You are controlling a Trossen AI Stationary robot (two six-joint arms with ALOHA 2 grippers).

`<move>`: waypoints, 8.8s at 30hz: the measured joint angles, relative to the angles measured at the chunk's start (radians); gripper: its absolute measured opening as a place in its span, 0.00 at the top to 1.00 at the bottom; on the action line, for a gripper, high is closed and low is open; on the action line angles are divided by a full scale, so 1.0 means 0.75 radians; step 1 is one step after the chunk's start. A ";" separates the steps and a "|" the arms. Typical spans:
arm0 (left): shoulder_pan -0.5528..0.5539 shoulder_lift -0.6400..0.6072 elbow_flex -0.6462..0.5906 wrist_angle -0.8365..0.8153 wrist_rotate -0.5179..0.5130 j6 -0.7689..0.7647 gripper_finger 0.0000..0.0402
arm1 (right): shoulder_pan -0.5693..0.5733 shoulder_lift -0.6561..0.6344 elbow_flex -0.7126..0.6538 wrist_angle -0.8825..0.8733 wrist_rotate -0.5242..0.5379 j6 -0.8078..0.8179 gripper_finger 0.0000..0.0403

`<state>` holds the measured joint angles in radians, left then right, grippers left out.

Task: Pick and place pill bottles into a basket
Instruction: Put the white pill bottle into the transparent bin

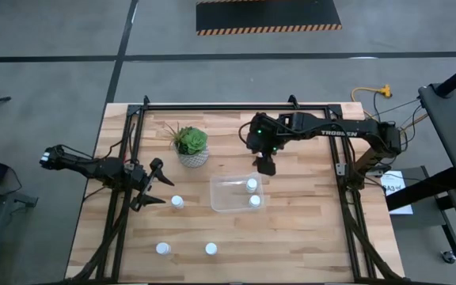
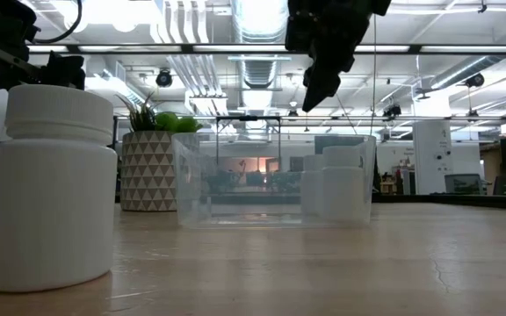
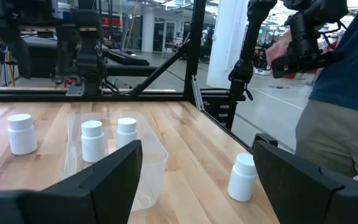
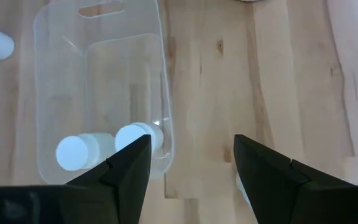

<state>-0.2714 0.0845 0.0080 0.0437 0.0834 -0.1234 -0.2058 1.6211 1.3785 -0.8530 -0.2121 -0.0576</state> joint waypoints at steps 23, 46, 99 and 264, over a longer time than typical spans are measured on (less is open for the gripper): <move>0.000 0.000 0.000 0.000 0.000 0.000 0.28 | -0.006 -0.004 0.004 0.044 -0.030 0.110 0.06; 0.000 0.000 0.000 0.001 0.000 0.000 0.28 | -0.181 -0.003 -0.095 -0.114 0.032 -0.180 0.05; -0.001 0.000 0.000 0.000 0.000 0.000 0.28 | -0.279 0.000 -0.504 0.425 0.049 -0.141 0.25; 0.000 0.000 0.000 0.000 0.000 -0.001 0.28 | 0.338 0.434 0.090 0.205 0.287 0.313 0.47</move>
<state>-0.2716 0.0845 0.0080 0.0439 0.0834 -0.1238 0.0479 1.9465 1.4456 -0.6994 0.0032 0.1770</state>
